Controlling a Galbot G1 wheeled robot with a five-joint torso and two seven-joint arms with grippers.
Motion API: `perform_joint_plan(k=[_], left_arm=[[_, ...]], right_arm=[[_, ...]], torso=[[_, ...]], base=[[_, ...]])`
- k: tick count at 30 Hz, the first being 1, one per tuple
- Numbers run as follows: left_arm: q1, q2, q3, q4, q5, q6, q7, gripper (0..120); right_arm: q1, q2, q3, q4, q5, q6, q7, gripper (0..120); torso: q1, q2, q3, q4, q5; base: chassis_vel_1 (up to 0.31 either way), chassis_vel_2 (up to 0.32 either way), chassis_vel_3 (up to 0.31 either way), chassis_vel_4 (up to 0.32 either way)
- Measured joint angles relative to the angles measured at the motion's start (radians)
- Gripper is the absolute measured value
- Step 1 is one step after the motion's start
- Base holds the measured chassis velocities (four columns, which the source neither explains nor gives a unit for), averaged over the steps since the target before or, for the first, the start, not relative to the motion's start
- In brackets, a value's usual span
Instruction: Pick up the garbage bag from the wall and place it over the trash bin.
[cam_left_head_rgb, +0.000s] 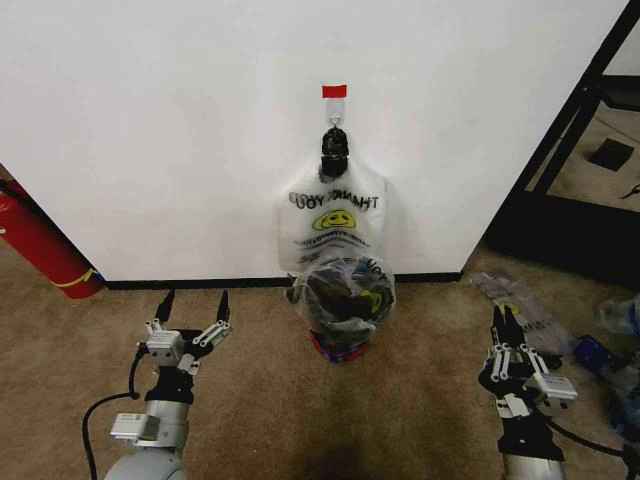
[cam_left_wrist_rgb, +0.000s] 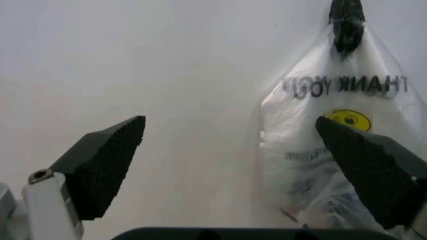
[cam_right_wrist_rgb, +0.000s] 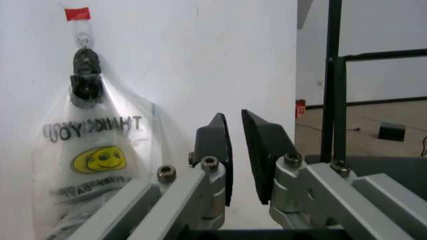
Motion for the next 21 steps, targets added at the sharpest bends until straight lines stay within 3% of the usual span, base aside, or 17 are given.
perform_joint_plan(k=[21], left_arm=[[0.019, -0.022, 0.025, -0.023, 0.048, 0.015, -0.018, 100]], right_arm=[[-0.022, 0.03, -0.004, 0.013, -0.022, 0.02, 0.0, 1]], torso=[[0.0, 0.0, 0.0, 0.0001, 0.0]], base=[[0.0, 0.0, 0.0, 0.0]])
